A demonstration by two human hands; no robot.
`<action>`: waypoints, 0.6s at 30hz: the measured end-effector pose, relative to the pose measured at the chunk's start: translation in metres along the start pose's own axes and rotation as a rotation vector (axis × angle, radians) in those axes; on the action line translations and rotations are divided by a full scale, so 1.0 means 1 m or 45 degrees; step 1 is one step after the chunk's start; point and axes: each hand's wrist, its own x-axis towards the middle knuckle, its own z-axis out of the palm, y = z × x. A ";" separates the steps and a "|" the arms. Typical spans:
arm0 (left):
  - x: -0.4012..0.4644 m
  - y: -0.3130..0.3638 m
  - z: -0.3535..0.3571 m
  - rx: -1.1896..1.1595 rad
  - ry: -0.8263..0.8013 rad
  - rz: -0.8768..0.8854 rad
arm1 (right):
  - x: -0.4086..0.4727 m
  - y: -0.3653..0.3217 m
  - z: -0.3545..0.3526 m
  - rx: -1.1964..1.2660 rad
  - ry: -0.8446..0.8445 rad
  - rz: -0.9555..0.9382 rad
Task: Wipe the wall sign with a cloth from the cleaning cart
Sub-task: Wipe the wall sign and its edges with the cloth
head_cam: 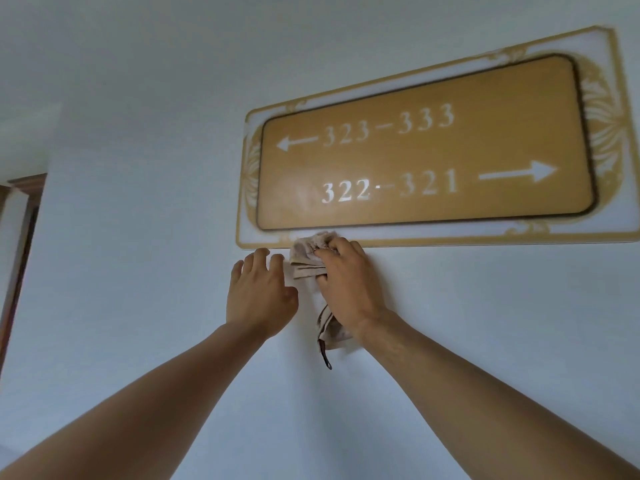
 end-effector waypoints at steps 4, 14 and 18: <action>0.020 -0.071 0.007 -0.002 0.030 -0.004 | 0.022 -0.045 0.043 -0.010 0.006 0.017; 0.064 -0.191 0.034 -0.210 0.118 -0.045 | 0.061 -0.122 0.122 -0.086 0.038 0.021; 0.074 -0.198 0.045 -0.294 0.224 -0.010 | 0.068 -0.127 0.134 -0.045 0.066 -0.018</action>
